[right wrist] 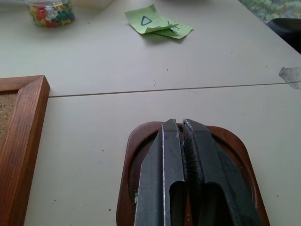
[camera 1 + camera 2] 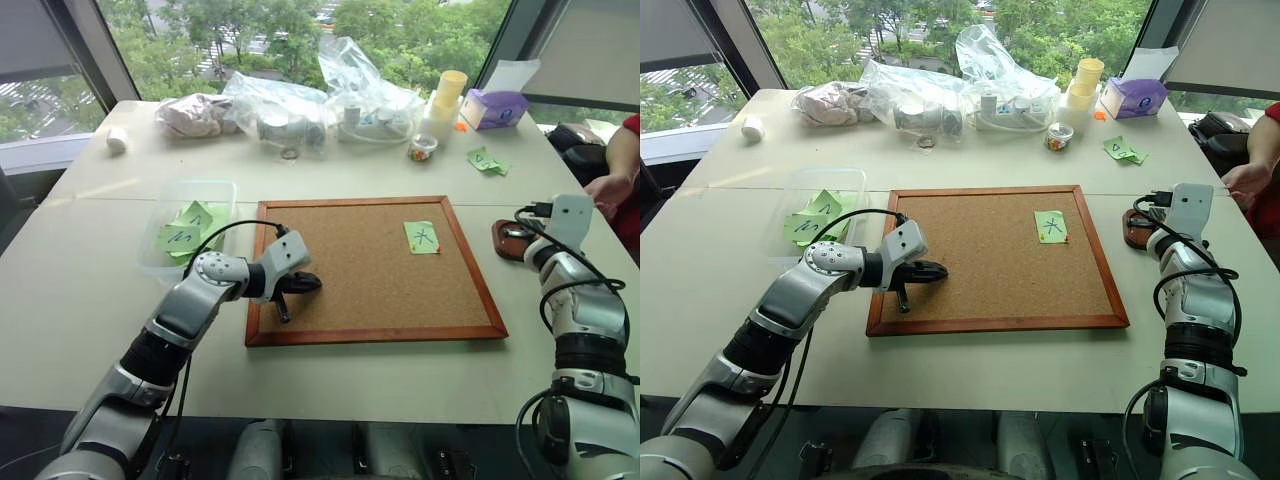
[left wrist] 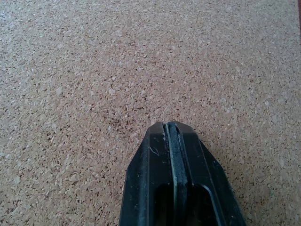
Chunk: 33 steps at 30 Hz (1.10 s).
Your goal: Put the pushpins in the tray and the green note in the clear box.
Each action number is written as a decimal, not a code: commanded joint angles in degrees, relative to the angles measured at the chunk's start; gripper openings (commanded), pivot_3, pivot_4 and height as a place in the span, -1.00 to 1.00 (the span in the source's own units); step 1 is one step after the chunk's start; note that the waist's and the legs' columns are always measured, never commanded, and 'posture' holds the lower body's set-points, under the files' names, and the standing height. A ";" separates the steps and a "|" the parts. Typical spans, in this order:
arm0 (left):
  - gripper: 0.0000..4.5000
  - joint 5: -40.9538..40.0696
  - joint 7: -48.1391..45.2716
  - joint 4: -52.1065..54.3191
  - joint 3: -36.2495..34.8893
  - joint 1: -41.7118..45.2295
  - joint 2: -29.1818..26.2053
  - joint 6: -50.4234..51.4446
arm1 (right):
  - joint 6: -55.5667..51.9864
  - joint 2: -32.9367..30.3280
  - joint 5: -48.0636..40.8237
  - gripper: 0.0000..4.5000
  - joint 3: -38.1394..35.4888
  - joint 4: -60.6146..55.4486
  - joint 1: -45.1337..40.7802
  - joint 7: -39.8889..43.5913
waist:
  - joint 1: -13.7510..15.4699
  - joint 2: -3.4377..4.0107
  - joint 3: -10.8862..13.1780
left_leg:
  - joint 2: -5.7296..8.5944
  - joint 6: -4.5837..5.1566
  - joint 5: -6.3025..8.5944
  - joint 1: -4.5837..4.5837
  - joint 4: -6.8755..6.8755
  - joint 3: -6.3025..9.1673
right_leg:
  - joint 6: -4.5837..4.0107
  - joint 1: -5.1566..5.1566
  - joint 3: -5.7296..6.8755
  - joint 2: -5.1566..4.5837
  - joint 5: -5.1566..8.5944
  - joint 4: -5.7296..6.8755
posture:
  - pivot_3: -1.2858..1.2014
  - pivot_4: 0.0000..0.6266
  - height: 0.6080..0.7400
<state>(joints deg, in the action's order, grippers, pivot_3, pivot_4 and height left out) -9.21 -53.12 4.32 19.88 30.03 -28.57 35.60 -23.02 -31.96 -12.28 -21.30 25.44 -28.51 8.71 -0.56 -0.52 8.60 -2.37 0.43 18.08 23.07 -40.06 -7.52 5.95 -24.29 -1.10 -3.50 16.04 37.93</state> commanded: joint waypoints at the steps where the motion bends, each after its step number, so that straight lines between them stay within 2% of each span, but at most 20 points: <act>1: -1.00 0.64 -0.75 -0.88 2.07 -0.10 0.60 0.25 | -0.87 -0.50 -0.21 -0.18 -1.68 -0.19 -0.85 -1.77 | -0.03 0.01 0.00 | 0.00 0.00 0.00 0.00 0.00 0.00 | 0.00 0.00 0.00 0.00 0.00 0.00 | 0.03 -0.52 0.93; 2: -1.00 0.68 -0.74 -0.88 2.01 -0.11 0.62 0.26 | -1.20 -0.41 -0.35 0.07 -1.62 -0.57 -0.84 -2.01 | -0.05 0.02 -0.01 | 0.00 0.00 0.00 0.00 0.00 0.00 | 0.00 0.00 0.00 0.00 0.00 0.00 | 0.03 -0.52 0.93; 3: -1.00 0.70 -0.73 -0.89 1.97 -0.11 0.66 0.27 | -1.36 -0.31 -0.47 0.47 -1.65 -0.82 -0.90 -2.28 | -0.05 0.03 -0.02 | 0.00 0.00 0.00 0.00 0.00 0.00 | 0.00 0.00 0.00 0.00 0.00 0.00 | 0.03 -0.52 0.93; 5: -1.00 0.67 -0.69 -0.87 1.89 -0.11 0.79 0.29 | -1.60 -0.28 -0.51 0.57 -1.68 -0.85 -1.14 -2.77 | -0.04 0.05 -0.03 | 0.00 0.00 0.00 -0.01 0.00 0.00 | 0.00 0.00 0.00 0.00 0.00 0.00 | 0.03 -0.52 0.93; 6: -1.00 0.65 -0.67 -0.88 1.86 -0.10 0.88 0.30 | -1.65 -0.32 -0.48 0.70 -1.67 -0.74 -1.27 -2.92 | -0.03 0.05 -0.03 | 0.00 0.00 0.00 0.00 0.00 0.00 | 0.00 0.00 0.00 0.00 0.00 0.00 | 0.03 -0.52 0.93; 12: -1.00 0.83 -0.57 -1.09 1.67 -0.14 1.26 0.23 | -2.33 0.03 -1.96 0.70 -2.96 -1.79 -1.63 -3.96 | 0.04 0.05 -0.03 | 0.00 0.00 0.00 0.00 0.00 0.01 | 0.00 0.01 0.00 0.00 0.00 0.00 | 0.03 -0.52 0.93; 20: -1.00 1.12 -0.59 -1.32 1.50 -0.15 1.48 0.04 | -6.52 4.37 -13.34 0.70 -13.06 -5.26 -4.53 -7.15 | 0.08 0.08 -0.05 | -0.01 0.00 0.00 0.00 0.00 0.02 | 0.00 0.01 0.00 0.00 0.00 0.00 | 0.03 -0.52 0.93; 33: -1.00 1.75 -0.94 -1.43 1.64 -0.29 1.71 -0.28 | -8.85 5.65 -16.26 0.70 -13.02 -9.66 -2.06 -7.93 | 0.07 0.14 -0.08 | 0.01 0.02 0.01 0.00 0.01 0.04 | 0.00 0.04 0.00 -0.01 0.00 -0.02 | 0.03 -0.52 0.93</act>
<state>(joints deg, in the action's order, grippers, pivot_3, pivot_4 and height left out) -7.98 -53.79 3.47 19.45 30.06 -27.48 35.15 -32.29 -25.76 -27.95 -33.24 19.18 -29.97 1.05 -0.49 -0.38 8.52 -2.36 0.45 18.09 23.07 -40.05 -7.48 5.95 -24.25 -1.10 -3.50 16.05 37.91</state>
